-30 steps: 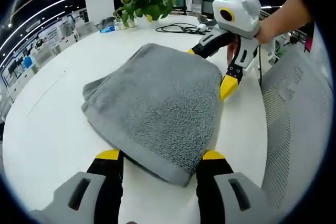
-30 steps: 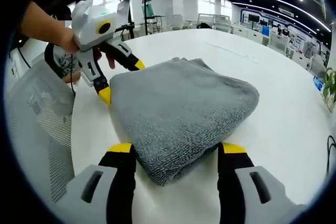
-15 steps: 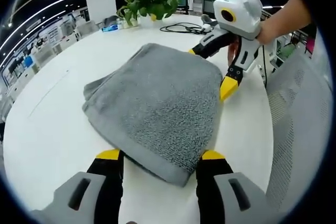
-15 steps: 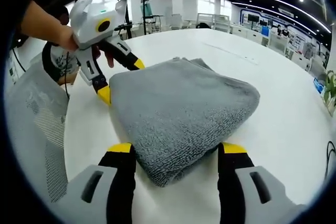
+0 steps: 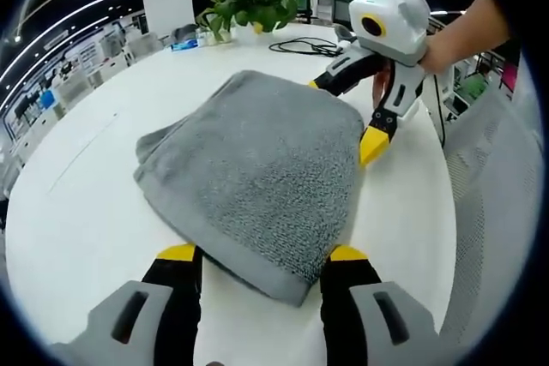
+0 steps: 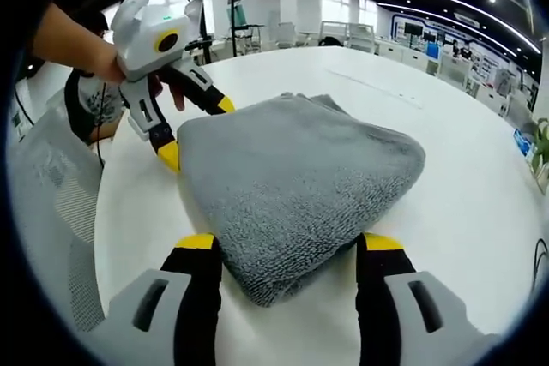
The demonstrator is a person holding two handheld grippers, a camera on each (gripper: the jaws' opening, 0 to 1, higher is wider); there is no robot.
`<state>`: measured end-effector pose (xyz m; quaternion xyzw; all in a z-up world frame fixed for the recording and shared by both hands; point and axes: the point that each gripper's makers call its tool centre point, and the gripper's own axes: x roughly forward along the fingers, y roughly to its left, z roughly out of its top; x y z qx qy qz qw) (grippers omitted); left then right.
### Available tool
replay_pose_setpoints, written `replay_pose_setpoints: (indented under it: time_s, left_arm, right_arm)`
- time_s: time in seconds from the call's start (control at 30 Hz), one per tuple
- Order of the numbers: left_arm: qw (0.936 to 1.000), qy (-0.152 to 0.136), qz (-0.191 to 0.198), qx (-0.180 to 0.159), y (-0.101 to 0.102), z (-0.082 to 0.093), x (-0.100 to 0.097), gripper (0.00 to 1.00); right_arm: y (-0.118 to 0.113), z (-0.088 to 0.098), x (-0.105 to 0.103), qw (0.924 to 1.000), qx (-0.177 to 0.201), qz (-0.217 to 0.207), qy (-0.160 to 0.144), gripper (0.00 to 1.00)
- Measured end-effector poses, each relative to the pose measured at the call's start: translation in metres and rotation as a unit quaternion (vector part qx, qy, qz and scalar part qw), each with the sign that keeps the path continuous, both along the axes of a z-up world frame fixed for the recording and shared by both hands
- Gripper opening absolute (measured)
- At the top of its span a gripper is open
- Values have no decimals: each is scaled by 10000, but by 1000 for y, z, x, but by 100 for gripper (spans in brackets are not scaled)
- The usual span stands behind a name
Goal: Fold the towel on the table until its edges align and the towel forms a compact rectangular stack.
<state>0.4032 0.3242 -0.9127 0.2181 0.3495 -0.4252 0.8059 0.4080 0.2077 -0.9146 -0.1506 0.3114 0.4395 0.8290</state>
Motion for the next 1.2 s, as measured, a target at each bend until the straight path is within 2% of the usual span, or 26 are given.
replay_pose_setpoints:
  time_s: [0.57, 1.2]
  left_arm:
    - [10000, -10, -5, -30, 4, -1, 14, 58]
    - [10000, -2, -37, -21, 7, -2, 36, 58]
  right_arm:
    - [5, -5, 15, 9999, -117, -21, -37, 65]
    - [5, -16, 45, 9999, -97, -106, -82, 64]
